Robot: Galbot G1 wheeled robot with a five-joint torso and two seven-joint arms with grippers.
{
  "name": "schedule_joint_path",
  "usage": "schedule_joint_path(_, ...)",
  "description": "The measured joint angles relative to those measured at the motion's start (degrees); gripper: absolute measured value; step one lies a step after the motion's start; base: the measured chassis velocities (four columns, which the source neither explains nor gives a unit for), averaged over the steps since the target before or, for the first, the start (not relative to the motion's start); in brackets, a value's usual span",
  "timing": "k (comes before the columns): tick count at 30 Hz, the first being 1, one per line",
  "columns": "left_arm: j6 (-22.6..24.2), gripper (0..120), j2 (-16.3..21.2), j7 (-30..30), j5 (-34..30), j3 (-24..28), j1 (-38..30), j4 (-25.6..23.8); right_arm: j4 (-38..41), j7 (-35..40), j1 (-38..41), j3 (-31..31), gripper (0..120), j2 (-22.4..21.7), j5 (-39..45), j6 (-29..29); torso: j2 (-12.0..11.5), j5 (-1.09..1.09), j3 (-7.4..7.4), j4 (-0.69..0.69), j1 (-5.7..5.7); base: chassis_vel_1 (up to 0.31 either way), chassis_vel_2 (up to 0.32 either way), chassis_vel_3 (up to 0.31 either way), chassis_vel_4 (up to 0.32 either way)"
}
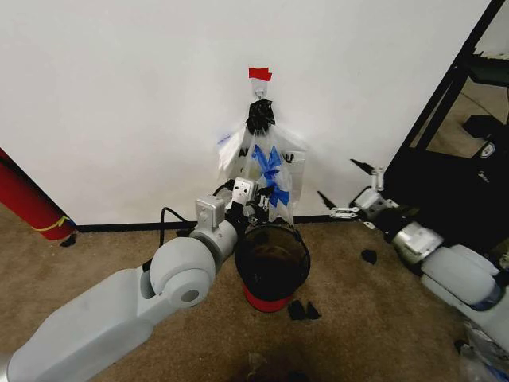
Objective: Pick up the garbage bag from the wall and place it over the trash bin.
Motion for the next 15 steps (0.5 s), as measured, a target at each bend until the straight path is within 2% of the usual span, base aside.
schedule_joint_path(1, 0.00, 0, 0.00, 0.00, 0.00, 0.00, 0.00, 0.00, 0.00, 0.00, 0.00, 0.00, 100, 0.00, 0.00, 0.00, 0.00, 0.00, 0.00, 0.00, 0.00, 0.000, 0.000, 0.000, 0.000)
schedule_joint_path(5, 0.03, 0, 0.39, -0.04, -0.03, -2.32, 1.91, -0.74, -2.32, -0.15, 11.48, -10.67, 100, 2.04, -1.03, -0.57, 0.00, -0.02, 0.00, 0.02, 0.00, 0.000, 0.000, 0.000, 0.000)
schedule_joint_path(8, 0.07, 0, 0.70, -0.04, -0.05, -3.52, 3.18, -1.44, -4.75, -0.36, 17.53, -16.77, 100, 5.16, -6.50, -1.06, 0.00, 0.00, 0.00, 0.03, 0.00, 0.000, 0.000, 0.000, 0.000)
schedule_joint_path(15, 0.13, 0, 0.62, 0.12, -0.04, -4.54, 4.10, -2.31, -6.04, -1.38, 24.17, -24.47, 100, 8.01, -10.35, -5.02, 0.00, -0.02, 0.00, 0.01, 0.00, 0.000, 0.000, 0.000, 0.000)
